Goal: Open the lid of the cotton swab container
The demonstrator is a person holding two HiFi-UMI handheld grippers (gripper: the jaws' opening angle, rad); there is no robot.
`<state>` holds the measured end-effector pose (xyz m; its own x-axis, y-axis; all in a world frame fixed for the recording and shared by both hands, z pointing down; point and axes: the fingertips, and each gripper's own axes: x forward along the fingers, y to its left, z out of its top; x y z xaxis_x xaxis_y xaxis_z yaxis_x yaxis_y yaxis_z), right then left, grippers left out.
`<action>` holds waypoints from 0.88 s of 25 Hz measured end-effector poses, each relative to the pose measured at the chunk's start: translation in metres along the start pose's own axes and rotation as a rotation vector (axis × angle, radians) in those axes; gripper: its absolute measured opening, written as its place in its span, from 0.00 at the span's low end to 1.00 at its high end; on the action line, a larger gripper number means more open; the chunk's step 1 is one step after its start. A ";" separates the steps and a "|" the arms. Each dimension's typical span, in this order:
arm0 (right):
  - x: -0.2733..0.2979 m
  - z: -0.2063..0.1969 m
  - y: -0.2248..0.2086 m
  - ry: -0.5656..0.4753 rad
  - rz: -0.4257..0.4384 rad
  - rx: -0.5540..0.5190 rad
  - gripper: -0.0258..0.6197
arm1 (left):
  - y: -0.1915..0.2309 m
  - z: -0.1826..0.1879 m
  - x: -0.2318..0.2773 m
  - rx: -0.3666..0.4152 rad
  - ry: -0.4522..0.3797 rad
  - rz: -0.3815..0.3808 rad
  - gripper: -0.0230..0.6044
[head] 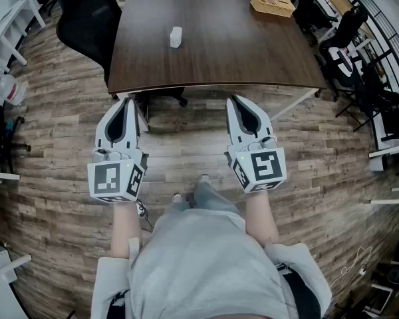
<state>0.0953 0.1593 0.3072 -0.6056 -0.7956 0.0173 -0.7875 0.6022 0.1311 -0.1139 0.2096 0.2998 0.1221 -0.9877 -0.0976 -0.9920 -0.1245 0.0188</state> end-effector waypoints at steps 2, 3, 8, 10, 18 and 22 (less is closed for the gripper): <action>-0.001 0.002 0.002 0.001 -0.002 -0.002 0.07 | 0.001 0.002 -0.002 0.001 -0.001 -0.002 0.05; -0.001 0.002 0.003 0.001 -0.003 -0.002 0.07 | 0.001 0.002 -0.004 0.001 -0.002 -0.002 0.05; -0.010 0.002 0.010 -0.004 -0.008 0.001 0.07 | 0.001 0.001 -0.016 0.005 -0.001 -0.001 0.05; -0.012 0.002 0.013 -0.006 -0.007 0.004 0.07 | 0.001 0.002 -0.020 0.004 -0.002 -0.001 0.05; -0.012 0.005 0.021 -0.022 -0.018 -0.001 0.07 | 0.007 0.002 -0.026 0.011 -0.008 0.000 0.05; -0.006 0.001 0.015 -0.021 -0.009 0.009 0.07 | 0.009 -0.002 -0.018 0.013 -0.001 0.010 0.05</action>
<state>0.0866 0.1731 0.3081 -0.6007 -0.7995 -0.0047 -0.7938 0.5957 0.1225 -0.1253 0.2264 0.3042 0.1120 -0.9888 -0.0985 -0.9935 -0.1132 0.0068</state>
